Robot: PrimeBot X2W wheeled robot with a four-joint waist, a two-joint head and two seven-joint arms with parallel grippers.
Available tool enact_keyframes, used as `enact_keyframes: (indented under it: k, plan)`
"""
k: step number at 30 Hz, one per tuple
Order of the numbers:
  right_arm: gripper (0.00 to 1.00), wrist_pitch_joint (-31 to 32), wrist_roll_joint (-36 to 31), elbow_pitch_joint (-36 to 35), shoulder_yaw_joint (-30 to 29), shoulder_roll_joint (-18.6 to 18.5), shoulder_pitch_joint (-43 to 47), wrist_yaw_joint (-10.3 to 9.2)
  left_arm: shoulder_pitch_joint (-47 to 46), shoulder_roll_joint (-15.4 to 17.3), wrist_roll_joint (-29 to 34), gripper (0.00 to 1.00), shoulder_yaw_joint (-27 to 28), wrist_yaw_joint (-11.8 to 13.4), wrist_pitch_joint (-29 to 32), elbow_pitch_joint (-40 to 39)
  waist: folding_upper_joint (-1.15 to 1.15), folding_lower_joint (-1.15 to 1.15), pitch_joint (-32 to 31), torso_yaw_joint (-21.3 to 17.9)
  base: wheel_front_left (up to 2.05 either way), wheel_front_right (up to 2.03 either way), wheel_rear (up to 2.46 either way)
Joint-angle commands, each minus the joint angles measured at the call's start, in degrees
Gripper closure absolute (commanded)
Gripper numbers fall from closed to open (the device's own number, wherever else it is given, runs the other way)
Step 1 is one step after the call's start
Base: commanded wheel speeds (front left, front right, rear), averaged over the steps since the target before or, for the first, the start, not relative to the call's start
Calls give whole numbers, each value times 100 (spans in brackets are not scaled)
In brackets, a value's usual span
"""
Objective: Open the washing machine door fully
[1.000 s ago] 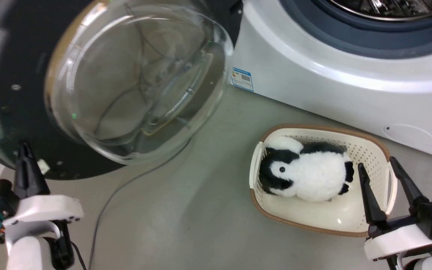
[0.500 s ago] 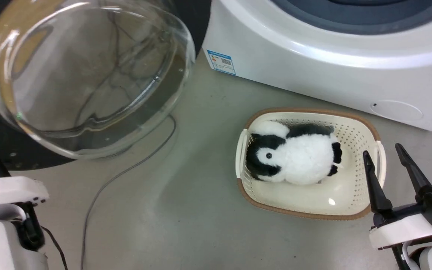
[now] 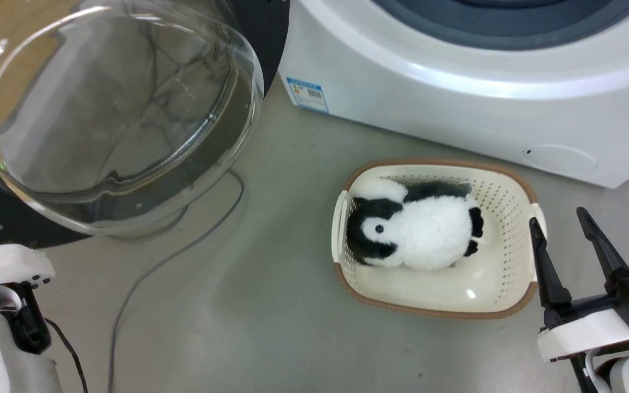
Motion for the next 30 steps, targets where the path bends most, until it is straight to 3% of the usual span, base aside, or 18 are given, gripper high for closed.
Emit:
enact_keyframes:
  k: [1, 12, 21, 30]
  plan:
    - [0, -25, -35, 7, -21, 55, -51, 5, 100, -12, 71, 100, -8, -39, -25, -107, 0, -1, -140, -52, 0, 0, 0]
    - [0, -25, -44, -7, -233, 400, 248, 5, 977, -184, 254, 100, -243, -213, -25, -1014, 0, -1, -1028, -234, 0, 0, 0]
    - [0, -25, -71, -163, -424, 565, 518, 5, 1387, -291, 349, 100, -959, -511, -25, -1592, 0, -1, -1593, -373, 0, 0, 0]
    - [0, -25, 47, -416, -526, 600, 746, 5, 1763, -371, 296, 100, -1697, -683, -25, -1777, 0, -1, -1990, -756, 0, 0, 0]
